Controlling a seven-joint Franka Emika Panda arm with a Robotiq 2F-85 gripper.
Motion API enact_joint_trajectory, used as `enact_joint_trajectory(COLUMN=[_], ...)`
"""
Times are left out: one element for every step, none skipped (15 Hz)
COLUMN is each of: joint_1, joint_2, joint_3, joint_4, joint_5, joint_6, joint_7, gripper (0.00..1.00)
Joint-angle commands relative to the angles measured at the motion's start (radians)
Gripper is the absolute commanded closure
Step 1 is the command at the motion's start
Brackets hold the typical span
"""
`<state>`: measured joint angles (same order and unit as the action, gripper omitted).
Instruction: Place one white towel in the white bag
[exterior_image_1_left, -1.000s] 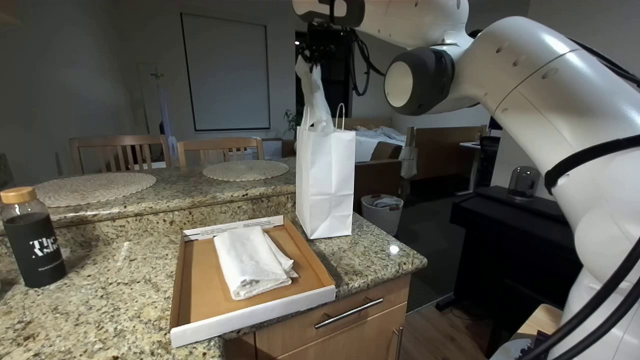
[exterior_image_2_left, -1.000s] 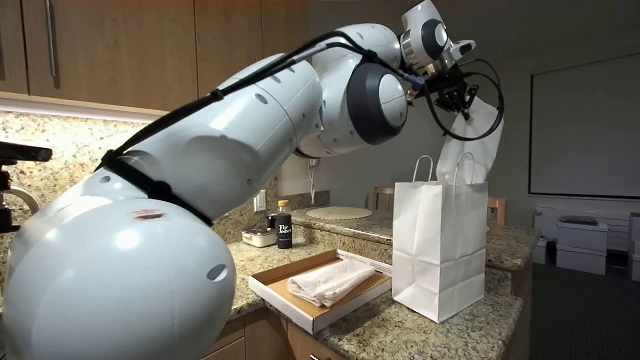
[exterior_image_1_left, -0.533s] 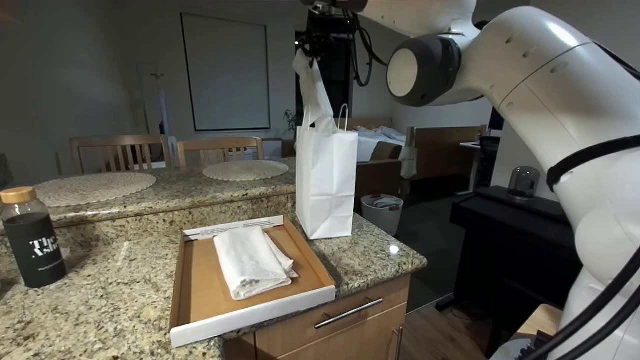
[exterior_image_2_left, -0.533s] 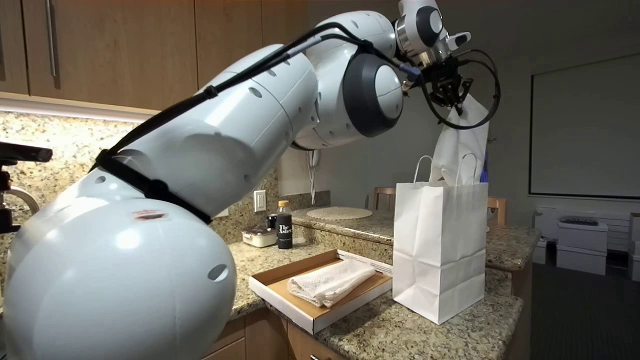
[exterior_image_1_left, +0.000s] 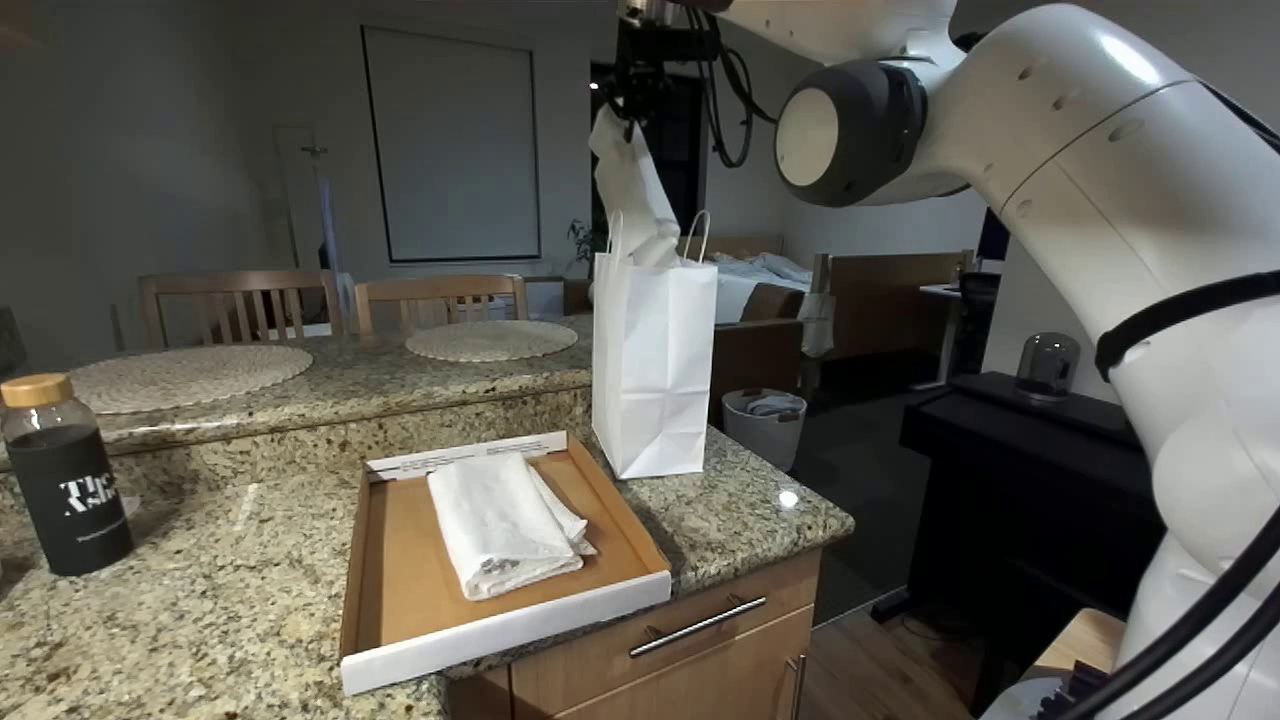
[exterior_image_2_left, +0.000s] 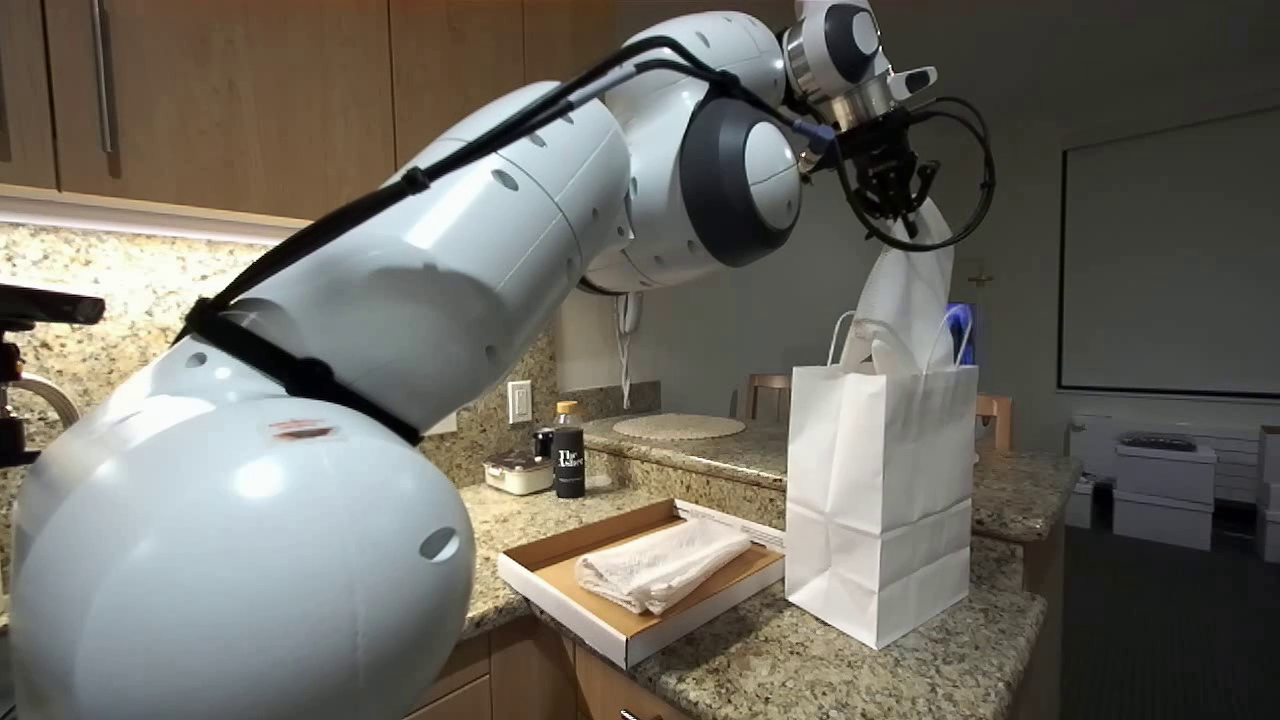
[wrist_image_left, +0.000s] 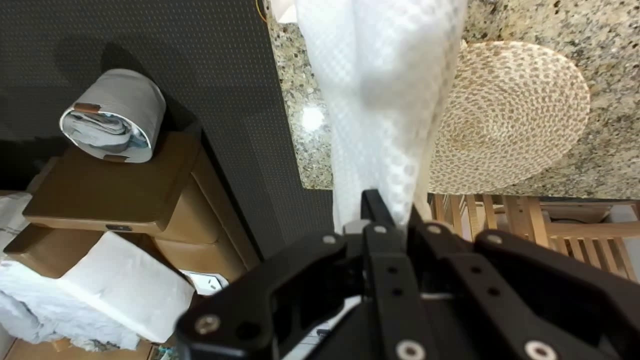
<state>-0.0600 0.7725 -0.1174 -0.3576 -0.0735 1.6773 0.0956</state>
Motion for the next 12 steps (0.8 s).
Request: enact_joint_trajectory(joint_1=[0.012, 0.013, 0.015, 0.017, 0.019, 0.02, 0.021, 0.022, 0.023, 0.024, 0.025, 0.026], joint_2=[-0.031, -0.03, -0.03, -0.029, -0.029, -0.031, -0.031, -0.032, -0.032, -0.033, -0.035, -0.037], joint_3=[-0.002, -0.001, -0.001, -0.001, 0.0, 0.004, 0.005, 0.007, 0.008, 0.01, 0.01, 0.011], joint_4=[-0.026, -0.026, -0.025, -0.024, -0.024, -0.023, -0.023, -0.021, -0.02, -0.019, -0.018, -0.017], joint_5=[-0.032, -0.034, -0.036, -0.039, -0.038, -0.033, -0.031, -0.029, -0.028, -0.025, -0.025, -0.023], joint_6=[-0.054, -0.062, -0.068, -0.072, -0.076, -0.08, -0.084, -0.083, -0.082, -0.079, -0.078, -0.078], joint_7=[-0.043, -0.048, -0.05, -0.052, -0.053, -0.051, -0.049, -0.045, -0.044, -0.04, -0.038, -0.035], gripper=[0.94, 0.95, 0.95, 0.95, 0.95, 0.68, 0.67, 0.62, 0.54, 0.49, 0.43, 0.36])
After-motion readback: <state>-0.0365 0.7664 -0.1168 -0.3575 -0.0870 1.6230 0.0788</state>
